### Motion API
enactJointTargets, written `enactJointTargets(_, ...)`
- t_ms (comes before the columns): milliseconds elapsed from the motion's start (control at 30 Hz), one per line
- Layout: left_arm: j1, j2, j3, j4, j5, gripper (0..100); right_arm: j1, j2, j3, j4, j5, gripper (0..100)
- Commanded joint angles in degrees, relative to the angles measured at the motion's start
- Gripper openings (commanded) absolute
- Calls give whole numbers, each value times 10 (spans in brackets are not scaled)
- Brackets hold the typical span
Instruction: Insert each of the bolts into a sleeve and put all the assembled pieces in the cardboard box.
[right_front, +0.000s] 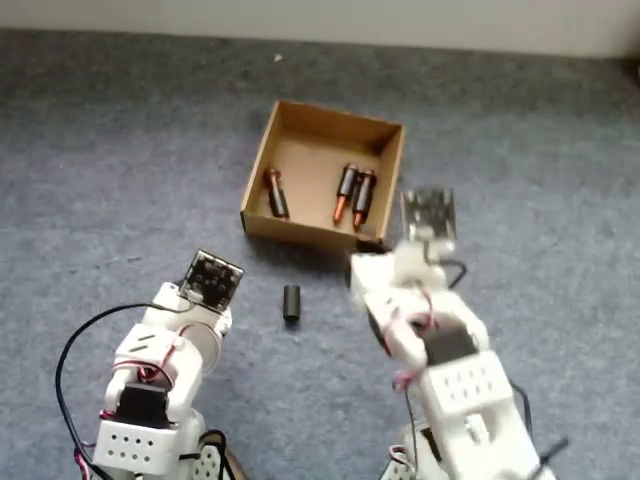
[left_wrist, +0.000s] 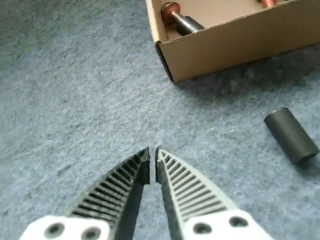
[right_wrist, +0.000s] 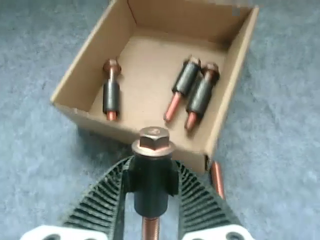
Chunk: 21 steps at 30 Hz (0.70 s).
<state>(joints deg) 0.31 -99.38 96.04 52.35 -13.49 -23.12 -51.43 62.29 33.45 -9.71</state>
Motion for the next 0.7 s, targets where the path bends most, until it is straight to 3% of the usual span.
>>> enactJointTargets(0, -36, -5, 14, 1, -4, 46, -2, 116, -103, -87, -2, 5)
enactJointTargets(167, -46, -5, 14, 1, -4, 46, -2, 240, -162, -189, 56, 5)
enactJointTargets(333, -47, -5, 14, 2, -4, 46, 3, 367, -212, -288, 69, 5)
enactJointTargets(667, -47, -5, 14, 3, -4, 46, 20, 518, -298, -304, 66, 8)
